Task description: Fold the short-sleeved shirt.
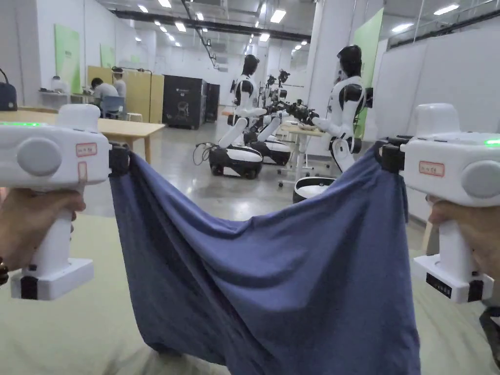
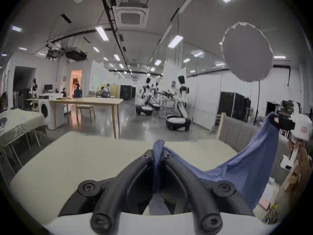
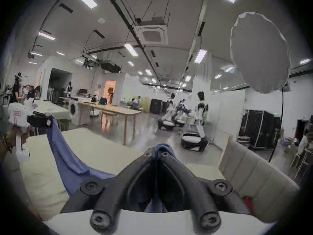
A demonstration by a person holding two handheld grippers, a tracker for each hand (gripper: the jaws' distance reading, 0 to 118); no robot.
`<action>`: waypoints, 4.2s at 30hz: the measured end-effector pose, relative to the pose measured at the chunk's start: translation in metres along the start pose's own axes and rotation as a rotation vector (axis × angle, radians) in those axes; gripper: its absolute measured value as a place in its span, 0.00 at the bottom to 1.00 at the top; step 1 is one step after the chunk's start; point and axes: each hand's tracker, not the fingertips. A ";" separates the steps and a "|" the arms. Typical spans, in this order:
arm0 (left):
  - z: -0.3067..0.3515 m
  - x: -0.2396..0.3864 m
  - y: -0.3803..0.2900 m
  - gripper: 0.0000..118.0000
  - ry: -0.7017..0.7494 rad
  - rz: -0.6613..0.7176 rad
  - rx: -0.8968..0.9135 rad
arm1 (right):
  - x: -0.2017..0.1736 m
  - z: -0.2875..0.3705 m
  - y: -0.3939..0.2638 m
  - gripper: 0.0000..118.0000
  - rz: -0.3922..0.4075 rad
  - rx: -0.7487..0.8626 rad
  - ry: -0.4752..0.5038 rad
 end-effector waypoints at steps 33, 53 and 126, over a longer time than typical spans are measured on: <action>-0.155 -0.036 -0.036 0.04 0.197 -0.014 -0.103 | 0.014 -0.164 -0.066 0.02 -0.166 -0.132 -0.092; 0.172 -0.041 -0.316 0.04 -0.080 0.014 -0.343 | -0.003 0.204 -0.273 0.02 -0.166 -0.475 0.188; 0.206 -0.034 -0.387 0.00 0.021 -0.046 -0.489 | -0.016 0.217 -0.379 0.71 -0.115 -0.894 0.093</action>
